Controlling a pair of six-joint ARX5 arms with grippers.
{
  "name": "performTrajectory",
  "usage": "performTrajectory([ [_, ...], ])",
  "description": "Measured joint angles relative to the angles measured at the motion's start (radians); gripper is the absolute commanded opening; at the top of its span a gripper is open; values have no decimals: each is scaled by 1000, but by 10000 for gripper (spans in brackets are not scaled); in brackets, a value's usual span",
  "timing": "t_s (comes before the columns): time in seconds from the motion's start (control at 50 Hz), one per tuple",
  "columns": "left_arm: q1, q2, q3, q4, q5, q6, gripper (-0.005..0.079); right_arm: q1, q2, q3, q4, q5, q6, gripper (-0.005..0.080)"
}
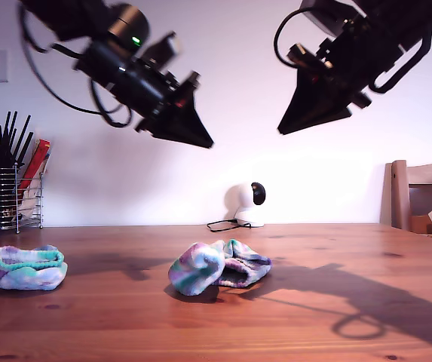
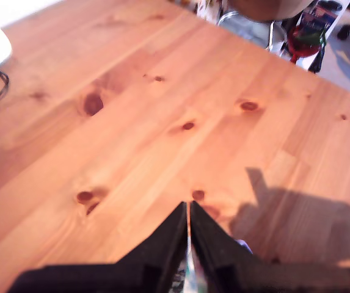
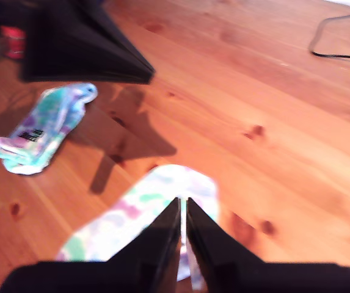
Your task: Fold the socks in front of you. After folding them, place them to the left side.
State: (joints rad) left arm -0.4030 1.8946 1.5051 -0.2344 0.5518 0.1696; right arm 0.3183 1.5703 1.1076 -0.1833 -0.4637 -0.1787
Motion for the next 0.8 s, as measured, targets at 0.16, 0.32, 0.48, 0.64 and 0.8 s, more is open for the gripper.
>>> performTrajectory([
  [0.16, 13, -108, -202, 141, 0, -34, -19, 47, -2, -151, 122, 24, 55, -13],
  [0.32, 15, -140, -370, 203, 0, -58, -19, 92, -2, -222, 188, 29, 127, -13],
  [0.48, 10, -140, -494, 246, 0, -87, -19, 124, -2, -222, 193, 29, 142, -13],
  [0.64, 3, -140, -513, 235, 21, -116, -19, 128, -2, -222, 193, 29, 148, -12],
  [0.8, -18, -140, -509, 141, 26, -43, -19, 113, -2, -222, 194, 29, 116, -12],
])
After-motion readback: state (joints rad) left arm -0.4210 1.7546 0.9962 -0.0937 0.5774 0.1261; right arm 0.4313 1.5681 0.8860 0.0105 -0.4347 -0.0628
